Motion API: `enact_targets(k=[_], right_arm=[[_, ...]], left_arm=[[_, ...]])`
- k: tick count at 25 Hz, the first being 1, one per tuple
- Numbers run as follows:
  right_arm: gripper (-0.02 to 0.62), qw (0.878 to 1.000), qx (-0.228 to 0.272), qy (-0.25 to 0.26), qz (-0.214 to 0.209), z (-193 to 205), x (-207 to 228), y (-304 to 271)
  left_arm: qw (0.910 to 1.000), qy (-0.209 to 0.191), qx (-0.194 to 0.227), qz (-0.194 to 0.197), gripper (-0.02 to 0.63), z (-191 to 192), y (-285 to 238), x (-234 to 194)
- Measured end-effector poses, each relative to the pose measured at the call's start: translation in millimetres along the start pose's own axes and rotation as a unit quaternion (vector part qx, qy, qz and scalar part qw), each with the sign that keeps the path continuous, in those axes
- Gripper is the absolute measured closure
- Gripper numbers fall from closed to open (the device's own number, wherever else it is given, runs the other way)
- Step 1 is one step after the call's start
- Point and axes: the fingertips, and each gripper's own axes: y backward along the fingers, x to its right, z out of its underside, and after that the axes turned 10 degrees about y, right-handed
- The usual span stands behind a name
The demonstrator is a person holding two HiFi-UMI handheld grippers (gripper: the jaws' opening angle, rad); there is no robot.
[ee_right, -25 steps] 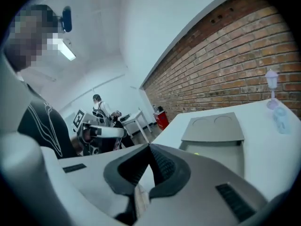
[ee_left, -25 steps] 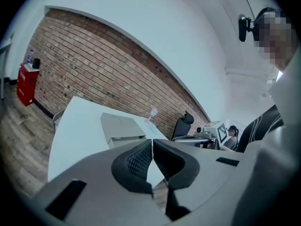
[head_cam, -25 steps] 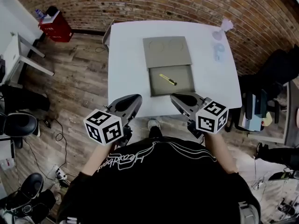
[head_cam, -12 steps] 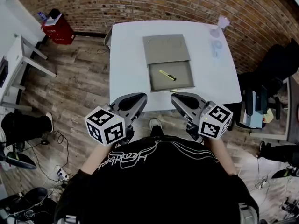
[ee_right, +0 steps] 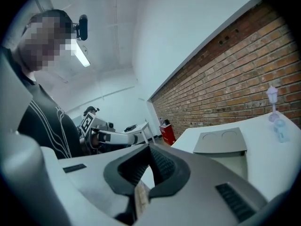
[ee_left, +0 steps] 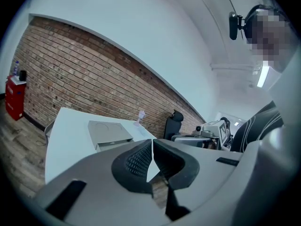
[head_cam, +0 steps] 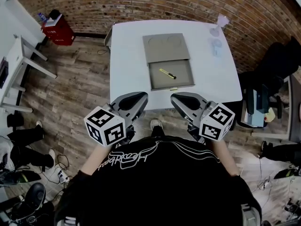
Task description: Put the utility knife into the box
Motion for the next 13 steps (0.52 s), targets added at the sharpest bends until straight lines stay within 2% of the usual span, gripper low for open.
enact_targets(k=[13], right_arm=[[0.594, 1.000, -0.005, 0.004, 0.005, 1.5, 4.0, -0.7]], left_arm=[[1.0000, -0.001, -0.005, 0.007, 0.571, 1.3, -6.0, -2.2]])
